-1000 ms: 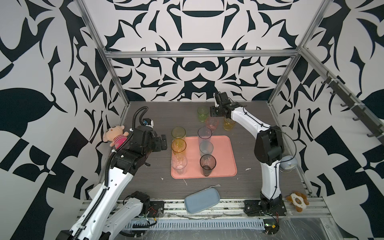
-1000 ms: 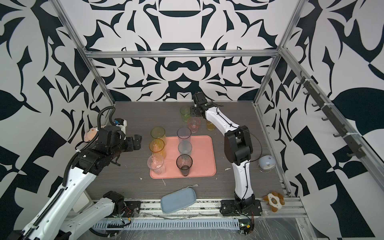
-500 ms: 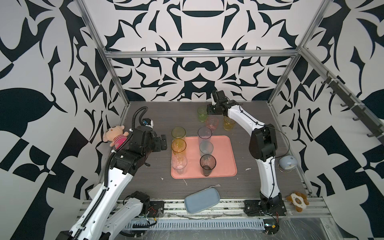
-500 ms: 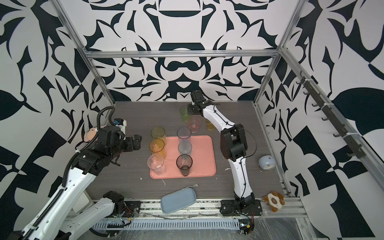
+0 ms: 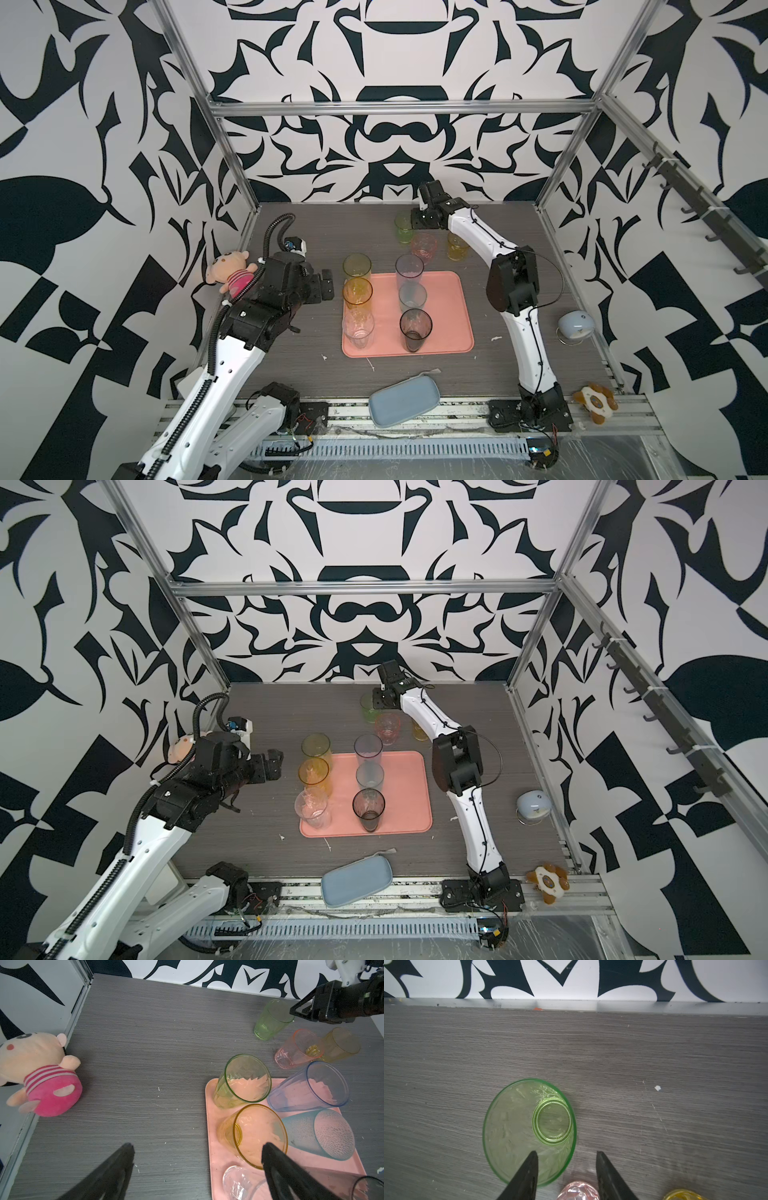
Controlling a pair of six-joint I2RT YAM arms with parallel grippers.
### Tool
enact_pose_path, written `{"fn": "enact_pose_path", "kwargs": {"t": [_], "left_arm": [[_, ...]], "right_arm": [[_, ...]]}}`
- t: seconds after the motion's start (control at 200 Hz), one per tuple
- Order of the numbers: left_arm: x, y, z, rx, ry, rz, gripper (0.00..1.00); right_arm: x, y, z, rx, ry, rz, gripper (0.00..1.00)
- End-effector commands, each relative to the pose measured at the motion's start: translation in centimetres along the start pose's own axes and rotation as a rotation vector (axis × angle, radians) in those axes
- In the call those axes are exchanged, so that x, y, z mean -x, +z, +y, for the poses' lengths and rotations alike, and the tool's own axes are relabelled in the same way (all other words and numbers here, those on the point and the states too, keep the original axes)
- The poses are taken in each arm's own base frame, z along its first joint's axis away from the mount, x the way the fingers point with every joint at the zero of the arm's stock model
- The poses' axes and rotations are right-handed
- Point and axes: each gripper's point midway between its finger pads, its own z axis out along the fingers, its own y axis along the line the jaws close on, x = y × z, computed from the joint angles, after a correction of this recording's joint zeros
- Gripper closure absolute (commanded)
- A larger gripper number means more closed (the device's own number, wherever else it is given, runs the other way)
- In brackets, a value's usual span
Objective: Place the glasses into the tray
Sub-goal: 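Lower the right gripper and close it on the green glass rim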
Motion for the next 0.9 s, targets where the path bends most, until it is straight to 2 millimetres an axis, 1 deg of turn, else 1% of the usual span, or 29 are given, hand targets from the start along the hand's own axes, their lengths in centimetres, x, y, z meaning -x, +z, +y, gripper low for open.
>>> {"fn": "enact_pose_path", "kwargs": {"t": [0.0,0.4,0.705,0.805,0.895], "left_arm": [[-0.4,-0.1,0.3,0.007,0.003,0.006,0.0],[-0.4,-0.2,0.2,0.005,0.005,0.004,0.01],[-0.4,0.0,0.3,0.009,0.005,0.01,0.0],[-0.4,0.0,0.3,0.009,0.006,0.009,0.0],[-0.5,0.0,0.3,0.009,0.005,0.012,0.0]], "right_arm": [[2.2,-1.9,0.4,0.011,0.022,-0.05,0.53],[2.0,-0.8,0.4,0.009,0.036,-0.044,0.64],[2.1,0.0,0.5,0.012,0.038,-0.039,0.66],[2.0,0.3,0.6,0.019,0.036,-0.033,0.7],[2.3,0.1,0.9,0.028,0.035,-0.034,0.75]]}}
